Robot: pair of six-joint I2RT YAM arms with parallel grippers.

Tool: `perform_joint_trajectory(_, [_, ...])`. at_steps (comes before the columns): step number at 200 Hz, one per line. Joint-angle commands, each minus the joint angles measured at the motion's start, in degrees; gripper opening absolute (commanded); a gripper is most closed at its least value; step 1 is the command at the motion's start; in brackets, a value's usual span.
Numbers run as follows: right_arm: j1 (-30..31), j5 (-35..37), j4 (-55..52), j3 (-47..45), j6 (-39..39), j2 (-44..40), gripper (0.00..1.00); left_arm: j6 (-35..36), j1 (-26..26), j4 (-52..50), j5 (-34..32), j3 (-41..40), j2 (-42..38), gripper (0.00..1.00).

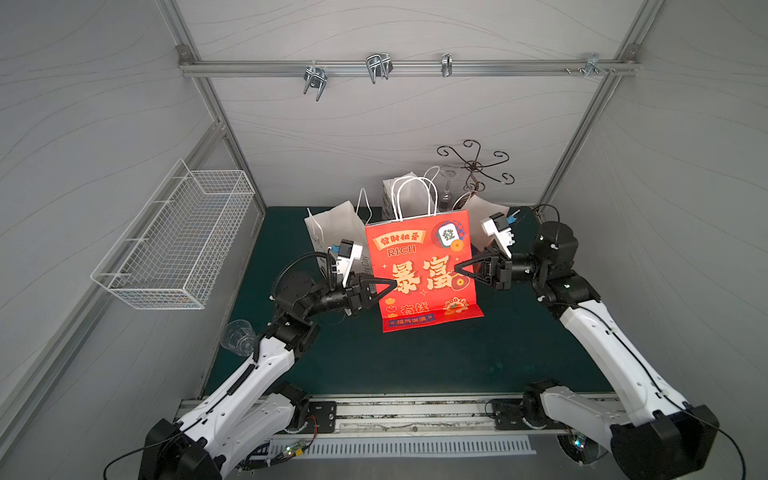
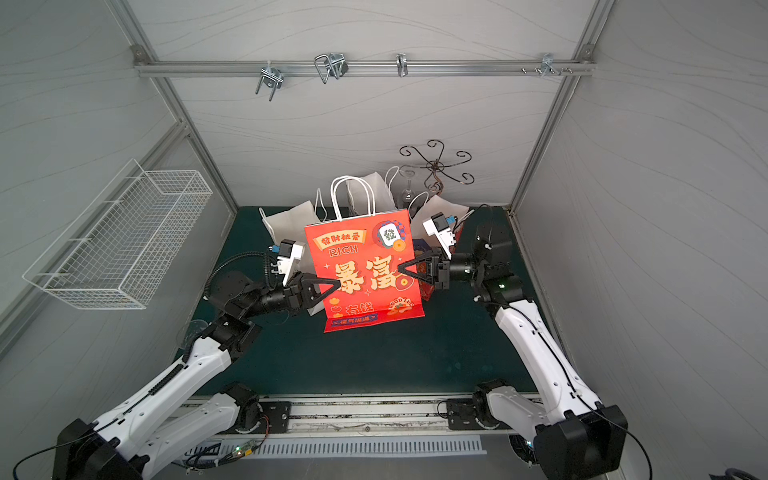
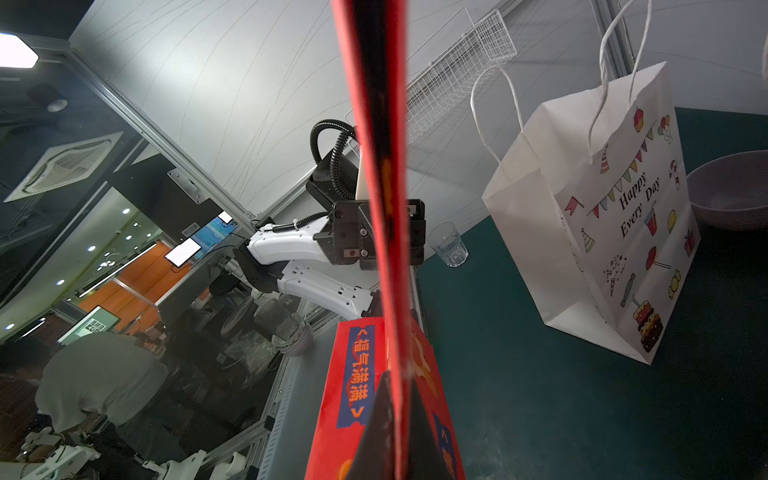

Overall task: Put away the paper bag
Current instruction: Press the paper bag.

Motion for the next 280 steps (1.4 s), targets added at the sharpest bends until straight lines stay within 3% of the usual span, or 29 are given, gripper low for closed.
perform_joint_trajectory(1, [-0.82, -1.5, -0.67, -0.67, -0.15, -1.93, 0.18, 0.16, 0.04, 3.57, -2.02, 3.97, 0.03, 0.0])
perform_joint_trajectory(16, [-1.3, -1.14, -1.65, -1.66, -0.7, -2.91, 0.37, 0.05, 0.03, 3.59, -1.97, 4.11, -0.08, 0.0])
perform_joint_trajectory(34, [-1.65, -1.03, -2.98, -2.77, -1.77, -3.78, 0.4, -0.31, 0.03, 3.79, -2.04, 4.44, -0.09, 0.0])
perform_joint_trajectory(50, [-1.66, -1.74, -3.61, -3.32, -2.04, -4.06, 0.35, -0.74, 0.03, 3.98, -2.04, 4.92, 0.12, 0.0])
perform_joint_trajectory(80, [-1.66, -3.15, -3.75, -3.25, -2.05, -4.06, 0.12, -1.21, 0.03, 4.23, -2.36, 5.19, 0.27, 0.0])
perform_joint_trajectory(104, [-1.66, -3.61, -3.75, -2.98, -2.05, -4.24, 0.0, -2.05, 0.03, 4.36, -2.51, 5.29, 0.51, 0.0])
perform_joint_trajectory(121, [-1.66, -3.61, -3.82, -2.98, -2.07, -4.67, 0.01, -2.3, 0.1, 4.42, -2.53, 5.36, 0.53, 0.0])
perform_joint_trajectory(143, [-1.92, -2.57, -7.16, -2.55, -4.54, -5.71, 0.26, -2.47, 0.08, 4.4, -2.5, 5.51, 0.53, 0.0])
perform_joint_trajectory(158, [-2.68, -2.67, -8.77, -2.92, -5.51, -6.2, 0.3, -2.85, 0.03, 4.8, -2.53, 5.73, 0.44, 0.0])
perform_joint_trajectory(178, [-3.34, -3.84, -9.46, -3.67, -5.6, -6.44, 0.26, -4.01, 0.13, 6.43, -3.03, 5.72, 0.48, 0.0])
perform_joint_trajectory(221, [-3.36, -5.0, -9.37, -3.7, -5.54, -6.59, 0.03, -4.63, 0.12, 6.72, -2.64, 6.17, 1.03, 0.0])
perform_joint_trajectory(255, [-3.42, -4.19, -10.16, -1.66, -5.96, -6.87, 0.0, -4.23, 0.12, 6.37, -2.65, 5.95, 1.14, 0.0])
perform_joint_trajectory(264, [-3.7, -3.4, -11.32, -0.62, -6.58, -7.0, 0.11, -4.08, 0.17, 6.1, -2.48, 5.91, 1.14, 0.0])
perform_joint_trajectory(273, [-4.08, -1.95, -13.59, 0.74, -7.79, -7.38, 0.36, -3.68, 0.12, 5.57, -2.37, 5.78, 1.05, 0.0])
perform_joint_trajectory(280, [-4.43, -0.65, -15.71, 1.89, -9.12, -7.73, 0.49, -3.04, 0.08, 4.88, -2.27, 5.69, 0.92, 0.0])
